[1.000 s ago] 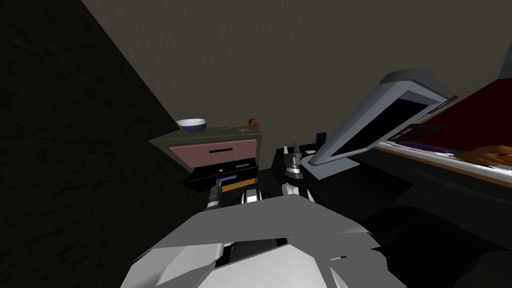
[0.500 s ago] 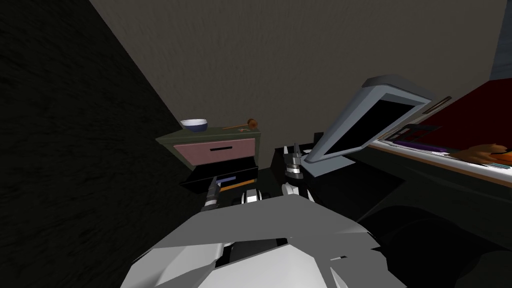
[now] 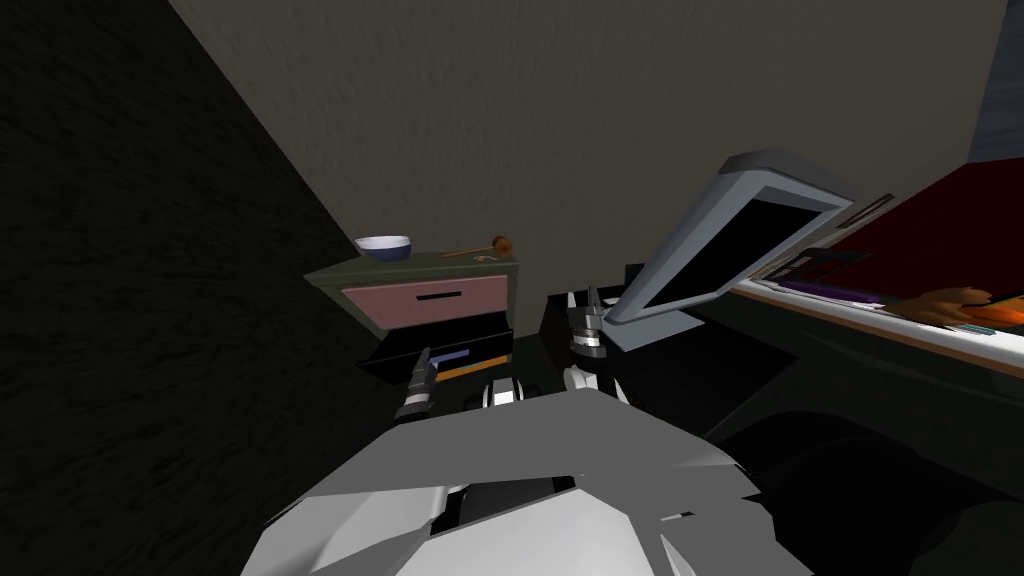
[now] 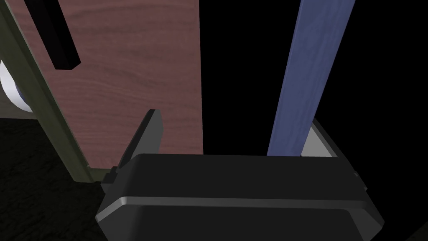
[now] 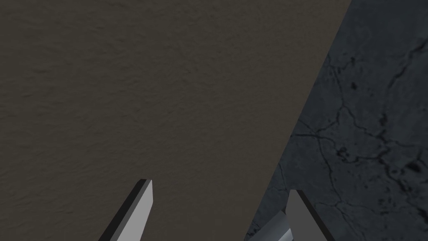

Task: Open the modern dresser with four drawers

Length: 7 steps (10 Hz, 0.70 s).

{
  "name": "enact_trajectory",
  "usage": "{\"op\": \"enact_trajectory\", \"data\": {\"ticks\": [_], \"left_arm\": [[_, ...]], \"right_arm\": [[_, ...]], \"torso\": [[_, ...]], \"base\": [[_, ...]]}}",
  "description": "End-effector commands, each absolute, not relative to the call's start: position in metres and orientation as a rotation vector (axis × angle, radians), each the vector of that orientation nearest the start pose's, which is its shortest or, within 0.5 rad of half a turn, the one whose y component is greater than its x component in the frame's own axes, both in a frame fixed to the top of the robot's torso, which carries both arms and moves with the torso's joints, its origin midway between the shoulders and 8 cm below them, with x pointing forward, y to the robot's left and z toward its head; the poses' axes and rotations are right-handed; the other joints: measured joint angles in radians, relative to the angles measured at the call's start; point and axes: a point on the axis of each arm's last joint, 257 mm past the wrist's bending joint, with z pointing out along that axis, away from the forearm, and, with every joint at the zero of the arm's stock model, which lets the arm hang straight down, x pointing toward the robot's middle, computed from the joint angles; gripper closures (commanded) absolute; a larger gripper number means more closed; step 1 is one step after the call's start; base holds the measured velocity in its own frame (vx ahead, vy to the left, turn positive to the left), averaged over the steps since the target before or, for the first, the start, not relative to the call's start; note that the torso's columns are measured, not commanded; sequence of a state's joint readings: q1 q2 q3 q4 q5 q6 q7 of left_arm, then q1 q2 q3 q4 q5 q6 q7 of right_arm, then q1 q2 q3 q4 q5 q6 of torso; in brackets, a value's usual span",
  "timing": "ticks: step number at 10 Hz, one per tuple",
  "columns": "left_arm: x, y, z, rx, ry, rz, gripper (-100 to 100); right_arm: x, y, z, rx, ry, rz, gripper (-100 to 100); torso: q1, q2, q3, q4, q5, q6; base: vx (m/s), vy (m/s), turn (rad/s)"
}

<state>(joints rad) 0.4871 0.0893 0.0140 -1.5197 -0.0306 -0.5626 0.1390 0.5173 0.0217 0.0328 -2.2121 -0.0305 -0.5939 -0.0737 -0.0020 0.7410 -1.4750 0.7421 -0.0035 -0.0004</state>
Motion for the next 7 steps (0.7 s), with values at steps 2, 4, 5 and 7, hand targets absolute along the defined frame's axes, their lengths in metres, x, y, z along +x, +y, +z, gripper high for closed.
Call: {"op": "enact_trajectory", "data": {"ticks": [2,4,5,7], "left_arm": [[0.3621,0.3161,-0.3157,-1.226,1.104,-1.131,0],[0.3607,0.3165,-0.3189,-1.234,1.109,-1.127,0],[0.3604,0.3166,-0.3197,-1.235,1.11,-1.126,0],[0.36,0.3168,-0.3206,-1.237,1.112,-1.124,0]], "right_arm": [[0.34,-0.2768,0.0064,0.716,0.543,1.416,0],[0.34,-0.2768,0.0064,0.716,0.543,1.416,0],[0.34,-0.2768,0.0064,0.716,0.543,1.416,0],[0.34,-0.2768,0.0064,0.716,0.543,1.416,0]], "torso": [[-0.001,0.001,0.0,0.0,0.0,0.001],[0.0,-0.002,-0.001,-0.002,0.002,0.001],[0.001,-0.002,-0.001,-0.003,0.002,0.001],[0.002,-0.003,-0.001,-0.004,0.003,0.0]], "base": [[-0.005,-0.004,0.001],[0.0,0.0,0.0],[0.0,0.0,0.0],[0.0,0.0,0.0]]}}
